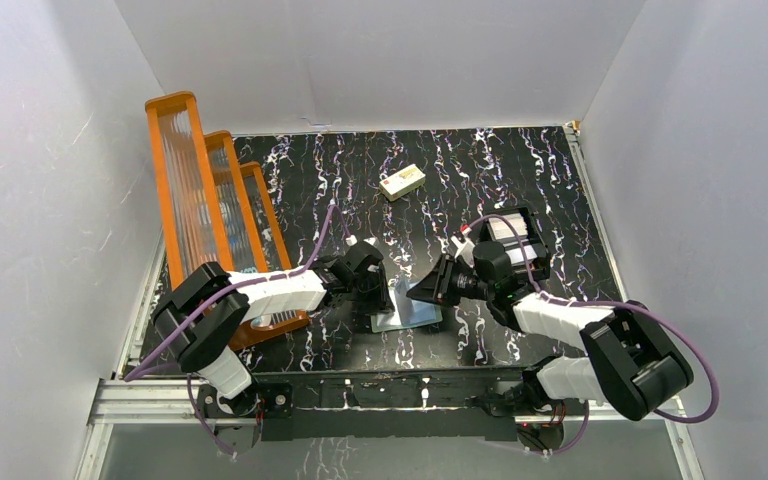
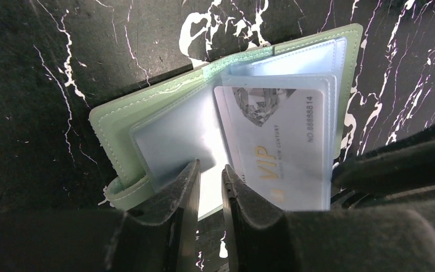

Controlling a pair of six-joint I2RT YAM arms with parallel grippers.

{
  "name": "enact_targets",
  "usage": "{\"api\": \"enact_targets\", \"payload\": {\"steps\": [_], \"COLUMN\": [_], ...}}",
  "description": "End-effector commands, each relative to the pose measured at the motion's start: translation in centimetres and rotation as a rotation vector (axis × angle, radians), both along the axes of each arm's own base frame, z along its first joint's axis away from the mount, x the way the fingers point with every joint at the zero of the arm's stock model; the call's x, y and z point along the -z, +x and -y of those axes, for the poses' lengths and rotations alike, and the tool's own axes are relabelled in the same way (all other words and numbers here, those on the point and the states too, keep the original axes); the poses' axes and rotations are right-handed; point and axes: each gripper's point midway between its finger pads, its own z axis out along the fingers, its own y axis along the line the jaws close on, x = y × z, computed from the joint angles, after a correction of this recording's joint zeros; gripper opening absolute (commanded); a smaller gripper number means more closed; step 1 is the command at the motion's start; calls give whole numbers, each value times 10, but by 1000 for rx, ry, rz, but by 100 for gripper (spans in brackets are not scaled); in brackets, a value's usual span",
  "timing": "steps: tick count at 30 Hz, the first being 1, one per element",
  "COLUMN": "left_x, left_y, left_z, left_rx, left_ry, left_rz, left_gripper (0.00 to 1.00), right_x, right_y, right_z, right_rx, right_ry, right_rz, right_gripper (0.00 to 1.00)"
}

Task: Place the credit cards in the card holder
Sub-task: Turn over the card slot in the card holder.

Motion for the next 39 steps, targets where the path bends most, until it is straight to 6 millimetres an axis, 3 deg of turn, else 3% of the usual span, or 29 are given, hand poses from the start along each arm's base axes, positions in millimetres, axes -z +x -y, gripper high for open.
{"api": "enact_targets", "payload": {"steps": [1,3,14,18,20,23,30,34,39], "left_x": [-6,-11,-41,-57,-62,-70,-74,-73,-80], "left_y": [0,2,14,19,21,26,30,32,34], "left_z": [-2,-2,-26,-25,-23,-20,-16,-10,-9], "left_rx": [-17,-21,-104,-114,-109,-109,-69,-23,45], "left_ry": [-7,-6,-22,-50,-62,-82,-69,-57,-38], "left_rz": [-4,4,55,85,97,119,140,143,189], "left_gripper": [19,19,25,27,29,30,31,31,34], "right_x": [-31,-21,-13,-9,-21,-20,-8,-9,-32], "right_y": [2,-6,-6,-7,1,2,9,27,61], "right_z": [-16,-14,-21,-21,-28,-29,-23,5,66], "right_rx": [-42,-51,-59,-63,-67,-69,-53,16,178], "right_ry": [140,140,136,129,147,141,29,-212,-549], "right_rz": [49,16,-10,-18,11,13,24,120,268], "right_gripper": [34,34,35,35,36,38,38,39,43]}}
